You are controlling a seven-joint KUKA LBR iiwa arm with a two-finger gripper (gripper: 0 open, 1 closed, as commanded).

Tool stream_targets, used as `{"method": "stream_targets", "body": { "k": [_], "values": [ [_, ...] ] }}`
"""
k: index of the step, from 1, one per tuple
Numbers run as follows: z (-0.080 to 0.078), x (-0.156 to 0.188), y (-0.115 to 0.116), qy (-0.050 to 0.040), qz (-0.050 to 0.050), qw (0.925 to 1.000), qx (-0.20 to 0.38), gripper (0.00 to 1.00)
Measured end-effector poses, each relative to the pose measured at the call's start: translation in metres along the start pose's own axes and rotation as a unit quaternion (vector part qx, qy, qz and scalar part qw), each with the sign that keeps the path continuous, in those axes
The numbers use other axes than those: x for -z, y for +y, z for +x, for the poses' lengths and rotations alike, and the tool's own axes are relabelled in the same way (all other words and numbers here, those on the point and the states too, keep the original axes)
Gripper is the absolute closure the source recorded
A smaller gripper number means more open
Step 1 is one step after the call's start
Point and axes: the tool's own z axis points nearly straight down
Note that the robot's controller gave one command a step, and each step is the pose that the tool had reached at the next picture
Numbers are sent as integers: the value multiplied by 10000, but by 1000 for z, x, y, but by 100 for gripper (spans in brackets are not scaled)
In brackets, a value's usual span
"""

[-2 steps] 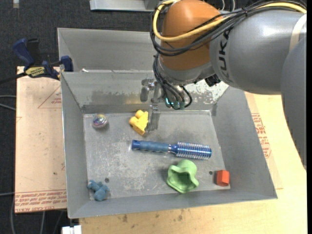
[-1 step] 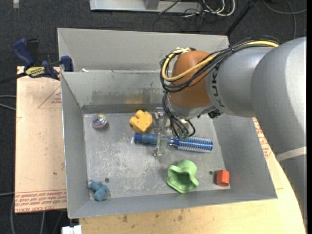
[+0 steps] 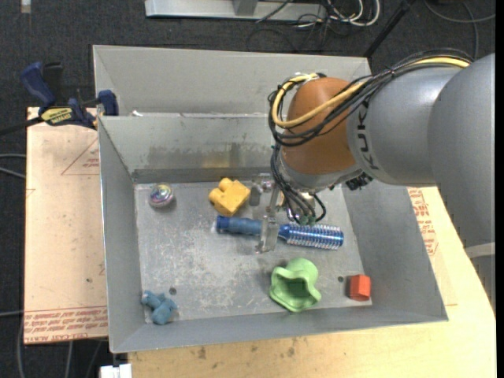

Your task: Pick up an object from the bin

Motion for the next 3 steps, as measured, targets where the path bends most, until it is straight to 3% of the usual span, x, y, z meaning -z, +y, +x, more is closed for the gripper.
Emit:
{"method": "stream_targets", "body": {
  "k": [1,2,3],
  "values": [
    [-4,-1,1,-1,-4,10000,-65,0],
    [6,-34,-1,23,-3,9998,-176,0],
    [5,-34,-1,13,-10,9998,-182,0]
  ]
}}
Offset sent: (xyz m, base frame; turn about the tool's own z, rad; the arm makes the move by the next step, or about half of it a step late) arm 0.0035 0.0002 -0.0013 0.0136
